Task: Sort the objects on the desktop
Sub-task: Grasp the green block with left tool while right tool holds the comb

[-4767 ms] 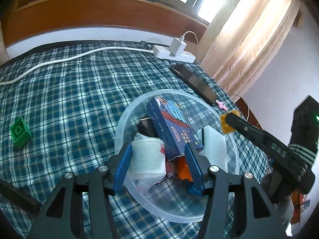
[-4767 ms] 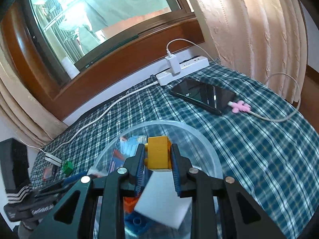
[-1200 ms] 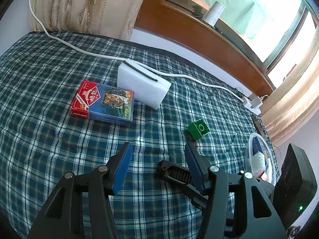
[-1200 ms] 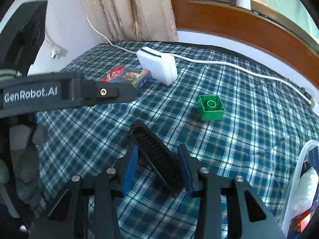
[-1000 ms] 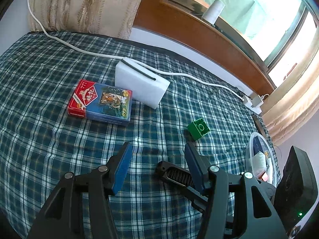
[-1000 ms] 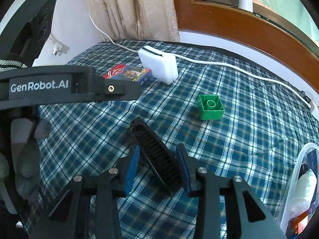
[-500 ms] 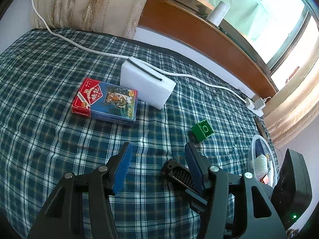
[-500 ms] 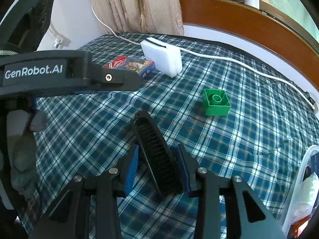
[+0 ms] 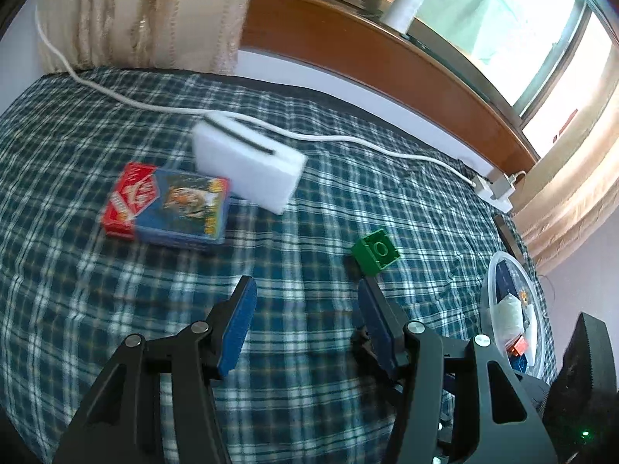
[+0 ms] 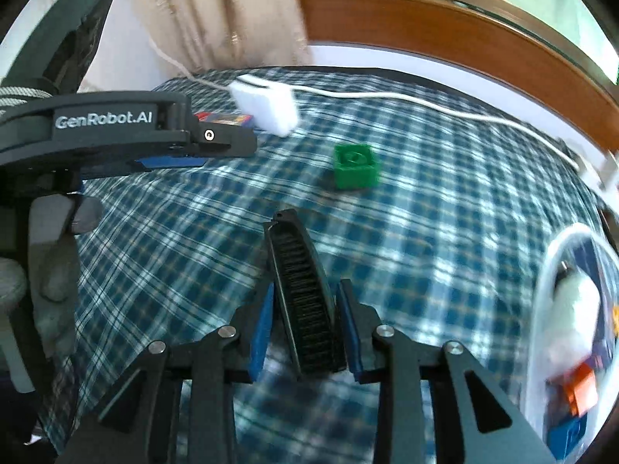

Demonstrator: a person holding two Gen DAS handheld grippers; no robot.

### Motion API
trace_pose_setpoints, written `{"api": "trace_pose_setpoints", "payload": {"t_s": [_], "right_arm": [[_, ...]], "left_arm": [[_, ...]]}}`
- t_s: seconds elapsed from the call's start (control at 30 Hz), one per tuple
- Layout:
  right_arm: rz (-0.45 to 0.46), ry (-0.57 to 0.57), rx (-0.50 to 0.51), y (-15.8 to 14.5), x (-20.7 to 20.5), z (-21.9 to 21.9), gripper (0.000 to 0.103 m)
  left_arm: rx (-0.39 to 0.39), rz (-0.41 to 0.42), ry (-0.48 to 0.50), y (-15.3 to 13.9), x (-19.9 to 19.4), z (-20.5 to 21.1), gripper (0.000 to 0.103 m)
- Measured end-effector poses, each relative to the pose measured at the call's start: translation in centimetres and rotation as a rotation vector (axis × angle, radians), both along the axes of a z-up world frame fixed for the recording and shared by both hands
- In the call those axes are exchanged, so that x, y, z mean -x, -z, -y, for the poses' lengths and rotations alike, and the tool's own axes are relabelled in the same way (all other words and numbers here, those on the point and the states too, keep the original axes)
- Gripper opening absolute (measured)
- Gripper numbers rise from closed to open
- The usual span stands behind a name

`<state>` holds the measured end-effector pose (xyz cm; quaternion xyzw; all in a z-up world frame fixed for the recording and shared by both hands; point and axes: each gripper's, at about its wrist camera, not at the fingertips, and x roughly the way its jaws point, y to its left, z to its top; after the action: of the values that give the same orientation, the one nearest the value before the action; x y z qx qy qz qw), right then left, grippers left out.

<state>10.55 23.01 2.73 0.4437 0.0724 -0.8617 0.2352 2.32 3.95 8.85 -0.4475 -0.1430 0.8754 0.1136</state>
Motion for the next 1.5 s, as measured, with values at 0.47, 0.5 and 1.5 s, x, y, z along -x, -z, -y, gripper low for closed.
{"api": "trace_pose_setpoints", "payload": {"t_s": [0.47, 0.5, 1.5], "right_arm": [[0.009, 0.098, 0.045, 0.3, -0.5, -3.0, 0.036], [0.01, 0.098, 0.051, 0.3, -0.5, -3.1, 0.036], [0.021, 0.098, 0.097, 0.3, -0.6, -3.5, 0.036]], "left_arm": [[0.098, -0.009, 0.088, 0.4, 3.1, -7.1, 0.058], [0.103, -0.004, 0.084, 0.7, 3.4, -7.4, 0.058], [0.226, -0.062, 0.102, 2.9, 6.2, -11.7, 0.048]]}}
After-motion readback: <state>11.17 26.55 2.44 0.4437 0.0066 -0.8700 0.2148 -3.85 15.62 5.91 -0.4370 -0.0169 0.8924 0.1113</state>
